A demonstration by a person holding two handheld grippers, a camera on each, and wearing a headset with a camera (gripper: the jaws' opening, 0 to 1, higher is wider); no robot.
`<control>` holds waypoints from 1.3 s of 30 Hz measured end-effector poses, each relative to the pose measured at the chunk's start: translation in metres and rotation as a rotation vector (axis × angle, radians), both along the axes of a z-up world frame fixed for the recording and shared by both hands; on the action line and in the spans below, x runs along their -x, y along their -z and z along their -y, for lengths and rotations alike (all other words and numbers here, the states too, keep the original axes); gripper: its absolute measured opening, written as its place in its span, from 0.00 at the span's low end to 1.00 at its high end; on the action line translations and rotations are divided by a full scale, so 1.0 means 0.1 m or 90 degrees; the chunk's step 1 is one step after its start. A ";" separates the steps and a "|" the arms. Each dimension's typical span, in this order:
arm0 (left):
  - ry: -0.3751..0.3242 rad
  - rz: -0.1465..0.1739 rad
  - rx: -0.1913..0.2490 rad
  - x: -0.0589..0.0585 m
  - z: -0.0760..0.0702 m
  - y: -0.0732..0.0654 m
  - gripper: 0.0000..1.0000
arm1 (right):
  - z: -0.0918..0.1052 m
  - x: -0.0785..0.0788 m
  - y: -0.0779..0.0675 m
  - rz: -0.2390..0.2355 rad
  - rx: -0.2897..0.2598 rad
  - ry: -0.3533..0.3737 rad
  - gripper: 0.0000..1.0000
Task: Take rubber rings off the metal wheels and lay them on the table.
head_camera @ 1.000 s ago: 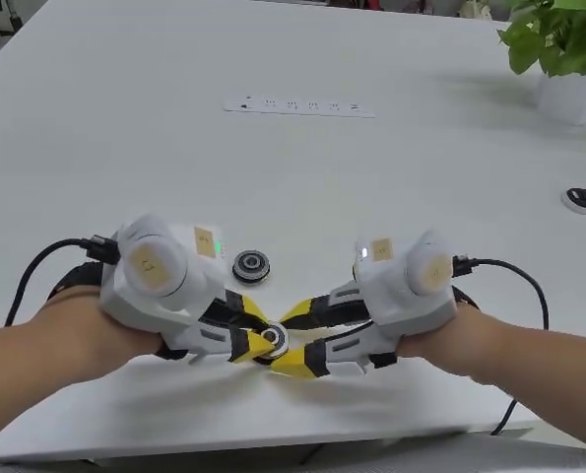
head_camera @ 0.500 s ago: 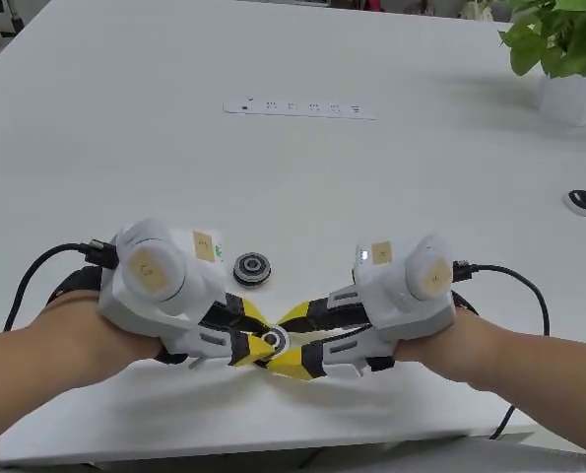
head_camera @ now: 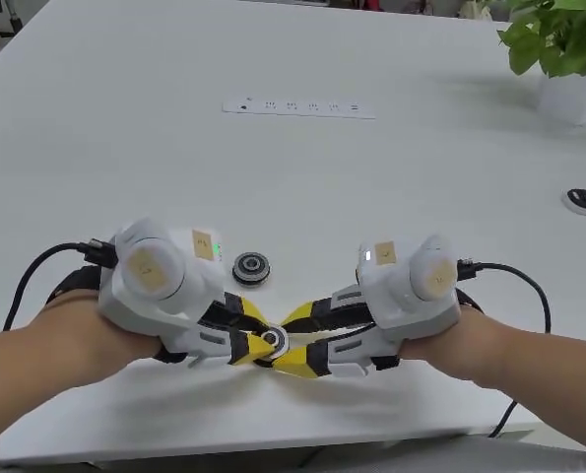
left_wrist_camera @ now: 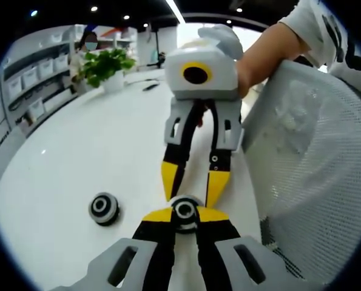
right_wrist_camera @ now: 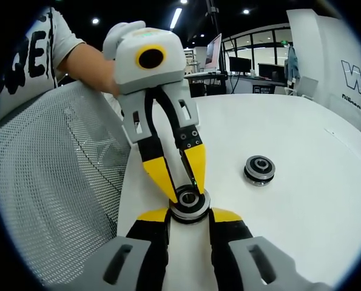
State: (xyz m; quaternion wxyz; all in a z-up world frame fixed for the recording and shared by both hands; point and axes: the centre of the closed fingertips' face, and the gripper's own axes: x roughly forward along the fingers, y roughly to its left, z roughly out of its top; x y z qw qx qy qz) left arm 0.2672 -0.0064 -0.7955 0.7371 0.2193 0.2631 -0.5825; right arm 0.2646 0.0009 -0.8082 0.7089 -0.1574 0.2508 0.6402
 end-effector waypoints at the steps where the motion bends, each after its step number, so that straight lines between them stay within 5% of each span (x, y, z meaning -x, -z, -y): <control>1: 0.000 0.000 0.000 0.00 0.00 0.00 0.13 | 0.00 0.00 0.00 0.001 0.001 0.000 0.22; 39: -0.006 -0.002 0.005 0.00 0.00 -0.01 0.12 | 0.09 -0.01 0.01 -0.013 0.017 0.007 0.12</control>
